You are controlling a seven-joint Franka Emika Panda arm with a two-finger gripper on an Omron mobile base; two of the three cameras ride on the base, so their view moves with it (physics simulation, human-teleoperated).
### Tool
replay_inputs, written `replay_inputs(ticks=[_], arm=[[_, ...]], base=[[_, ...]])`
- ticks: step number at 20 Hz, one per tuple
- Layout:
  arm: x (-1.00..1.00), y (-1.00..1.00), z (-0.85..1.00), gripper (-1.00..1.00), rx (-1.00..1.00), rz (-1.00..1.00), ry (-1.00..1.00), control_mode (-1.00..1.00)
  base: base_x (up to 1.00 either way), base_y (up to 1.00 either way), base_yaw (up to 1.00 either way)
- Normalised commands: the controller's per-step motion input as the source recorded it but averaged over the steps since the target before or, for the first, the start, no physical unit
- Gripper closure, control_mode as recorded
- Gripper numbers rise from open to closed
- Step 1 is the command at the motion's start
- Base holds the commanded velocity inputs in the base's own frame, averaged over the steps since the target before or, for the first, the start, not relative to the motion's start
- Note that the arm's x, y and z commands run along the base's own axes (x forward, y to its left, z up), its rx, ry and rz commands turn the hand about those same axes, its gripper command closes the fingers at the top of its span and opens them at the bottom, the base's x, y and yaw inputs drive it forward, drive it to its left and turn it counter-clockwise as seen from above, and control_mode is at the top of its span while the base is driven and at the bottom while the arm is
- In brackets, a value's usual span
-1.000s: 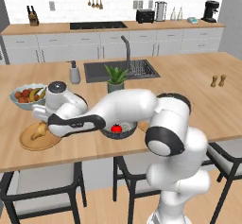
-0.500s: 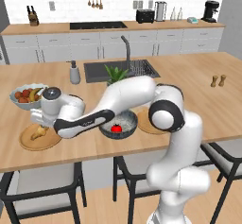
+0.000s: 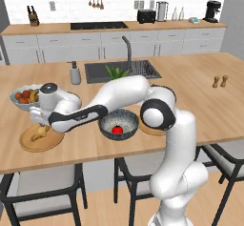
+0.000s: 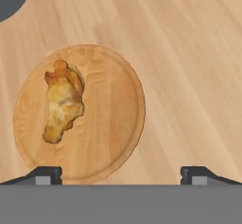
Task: Pick the chicken drumstick and tomato from their plates and place them in the bowl. Then put the bowl in the fridge.
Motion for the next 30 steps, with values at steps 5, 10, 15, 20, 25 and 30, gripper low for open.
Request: replay_inputs(ticks=[5,10,15,20,25,30], arm=[[0.18,0.08,-0.15,-1.00,0.00,0.00,0.13,-1.00],[0.10,0.16,-0.06,-1.00,0.00,0.03,0.02,-1.00],[0.00,0.29,-0.24,-1.00,0.00,0.06,0.00,-1.00],[0.12,0.01,-0.29,-1.00,0.00,0.05,0.00,-1.00],[0.25,0.01,-0.14,-1.00,0.00,0.05,0.00,-1.00],[0.50,0.17,-0.15,-1.00,0.00,0.03,0.00,-1.00]], base=[[0.00,0.00,0.00],[0.00,0.00,0.00],[0.00,0.00,0.00],[0.00,0.00,0.00],[0.00,0.00,0.00],[0.00,0.00,0.00]])
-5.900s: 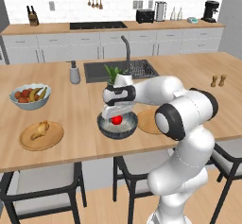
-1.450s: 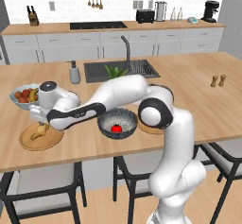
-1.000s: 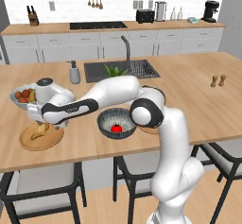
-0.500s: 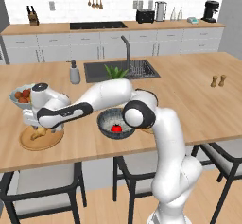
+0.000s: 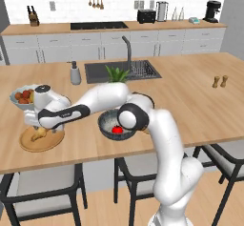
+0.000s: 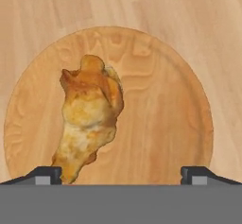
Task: Pick the chicken drumstick and tomato from their plates and place them in the bowl. Then put the bowl in the fridge.
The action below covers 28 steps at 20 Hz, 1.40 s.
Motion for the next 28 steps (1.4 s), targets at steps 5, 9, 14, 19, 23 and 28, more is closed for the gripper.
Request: replay_inputs(ticks=[5,9,14,19,23,28], arm=[[0.45,0.22,-0.12,-1.00,-0.01,0.01,0.00,-1.00],[0.39,0.37,-0.17,-1.00,-0.02,0.00,0.00,-1.00],[0.19,0.28,-0.21,-1.00,-0.02,0.00,0.00,-1.00],[0.00,0.03,-0.33,-1.00,-0.05,0.00,0.00,-1.00],[-0.14,-0.08,-0.30,1.00,-0.02,0.03,0.00,-1.00],[-0.64,-0.59,-0.20,1.00,0.00,0.09,-0.03,-1.00]], base=[[0.00,0.00,0.00],[0.00,0.00,0.00],[0.00,0.00,0.00],[0.00,0.00,0.00],[0.00,0.00,0.00],[0.00,0.00,0.00]])
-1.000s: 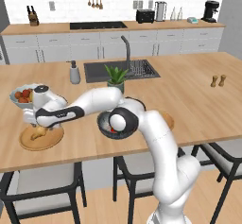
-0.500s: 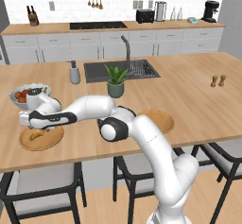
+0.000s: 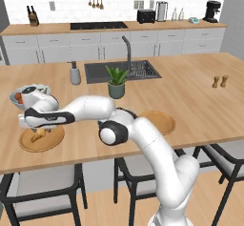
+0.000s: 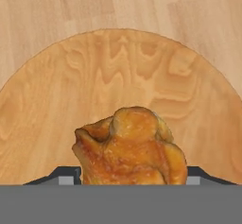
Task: Pick the chicken drumstick and tomato from their plates and place them in the bowl. Then put the bowl in the fridge.
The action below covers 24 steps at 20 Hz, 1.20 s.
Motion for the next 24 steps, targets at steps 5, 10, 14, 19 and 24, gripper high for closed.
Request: replay_inputs(ticks=[5,10,14,19,24], arm=[[-0.55,-0.69,0.28,1.00,0.03,0.10,-0.12,-1.00],[-0.91,-1.00,0.17,1.00,0.09,0.10,-0.18,-1.00],[-0.53,-1.00,0.11,1.00,0.13,0.12,-0.11,-1.00],[-0.17,-1.00,0.33,1.00,0.15,0.10,-0.01,-1.00],[0.00,-1.00,0.55,1.00,0.16,0.09,0.00,-1.00]], base=[[0.00,0.00,0.00],[0.00,0.00,0.00],[0.00,0.00,0.00],[0.00,0.00,0.00],[0.00,0.00,0.00]])
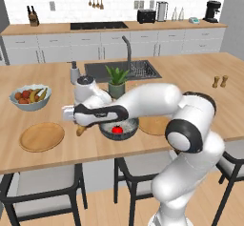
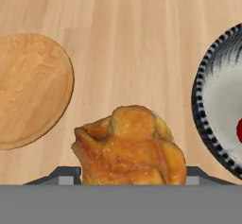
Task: Pick the chicken drumstick and tomato from their plates and place them in the bowl. Then put the bowl in the fridge.
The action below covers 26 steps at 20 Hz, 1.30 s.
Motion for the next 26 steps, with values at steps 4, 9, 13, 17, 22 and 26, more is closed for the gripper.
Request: replay_inputs(ticks=[4,9,13,17,22,26], arm=[[0.00,-1.00,0.39,1.00,0.09,0.08,0.00,-1.00],[0.09,-1.00,0.03,1.00,0.07,0.03,0.00,-1.00],[0.30,-0.90,0.00,1.00,0.04,0.01,0.00,-1.00],[0.59,-0.19,-0.01,1.00,-0.01,0.00,0.00,-1.00],[0.44,0.00,-0.23,1.00,-0.06,0.00,0.01,-1.00],[0.26,0.00,-0.35,1.00,-0.05,-0.01,0.03,-1.00]], base=[[0.00,0.00,0.00],[0.00,0.00,0.00],[0.00,0.00,0.00],[0.00,0.00,0.00],[0.00,0.00,0.00],[0.00,0.00,0.00]])
